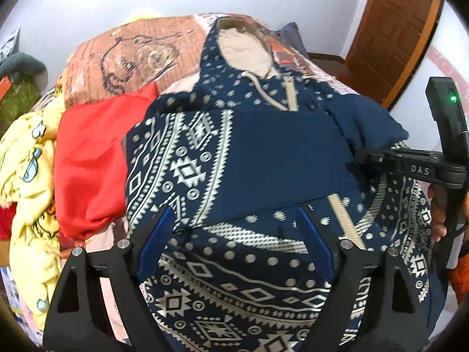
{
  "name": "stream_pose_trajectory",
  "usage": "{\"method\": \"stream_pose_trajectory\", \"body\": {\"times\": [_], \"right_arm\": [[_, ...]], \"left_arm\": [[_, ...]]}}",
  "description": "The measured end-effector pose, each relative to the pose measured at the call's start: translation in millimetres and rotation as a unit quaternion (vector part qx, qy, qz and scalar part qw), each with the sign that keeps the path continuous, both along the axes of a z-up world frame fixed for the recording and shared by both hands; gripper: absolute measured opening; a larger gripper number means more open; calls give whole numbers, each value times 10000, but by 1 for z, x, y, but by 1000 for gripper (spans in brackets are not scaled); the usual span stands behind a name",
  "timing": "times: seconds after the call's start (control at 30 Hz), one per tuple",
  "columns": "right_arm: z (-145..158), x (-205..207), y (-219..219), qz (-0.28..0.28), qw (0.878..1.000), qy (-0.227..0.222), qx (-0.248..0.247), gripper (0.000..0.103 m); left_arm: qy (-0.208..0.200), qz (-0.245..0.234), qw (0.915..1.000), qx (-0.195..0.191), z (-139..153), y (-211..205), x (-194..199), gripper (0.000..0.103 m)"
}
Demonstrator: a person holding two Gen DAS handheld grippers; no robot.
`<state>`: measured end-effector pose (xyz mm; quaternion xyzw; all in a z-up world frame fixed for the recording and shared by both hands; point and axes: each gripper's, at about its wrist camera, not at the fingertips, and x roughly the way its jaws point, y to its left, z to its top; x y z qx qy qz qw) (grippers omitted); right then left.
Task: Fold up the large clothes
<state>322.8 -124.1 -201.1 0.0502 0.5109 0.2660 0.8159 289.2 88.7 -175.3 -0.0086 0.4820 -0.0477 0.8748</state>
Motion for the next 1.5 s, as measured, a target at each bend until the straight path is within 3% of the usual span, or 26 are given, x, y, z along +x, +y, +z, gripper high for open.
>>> {"method": "stream_pose_trajectory", "body": {"times": [0.1, 0.27, 0.37, 0.6, 0.87, 1.13, 1.23, 1.33, 1.37, 1.4, 1.5], "right_arm": [[19, -6, -17, -80, 9995, -305, -64, 12], [50, -24, -51, -532, 9888, -1254, -601, 65], [63, -35, -80, -916, 9768, -1679, -960, 75], [54, -42, -138, -1441, 9688, -1646, -1162, 77], [9, -43, -190, -2002, 9700, -965, -986, 77], [-15, -41, -223, -2470, 9668, -453, -469, 77], [-19, -40, -227, -2523, 9660, -379, -407, 77], [-20, -40, -228, -2514, 9665, -347, -391, 77], [-20, -40, -227, -2500, 9669, -337, -386, 77], [-20, -40, -227, -2485, 9673, -333, -384, 77], [-20, -36, -222, -2431, 9686, -343, -386, 77]], "left_arm": [[-140, -173, 9997, 108, 12, -16, 5, 84], [-440, -598, 9968, 287, 36, -59, 21, 84], [-539, -873, 9943, 290, 46, -90, 35, 84], [-425, -1634, 9853, 274, 49, -171, 73, 84], [-116, -2655, 9616, 683, 10, -275, 105, 84], [498, -2986, 9504, 712, -42, -332, 137, 71], [485, -3018, 9485, 836, -55, -344, 142, 67], [197, -2990, 9468, 1173, -58, -354, 142, 40], [37, -2947, 9466, 1309, -56, -355, 142, 18], [-35, -2902, 9475, 1343, -54, -353, 143, 7], [-184, -2719, 9559, 1096, -39, -340, 147, 6]]}}
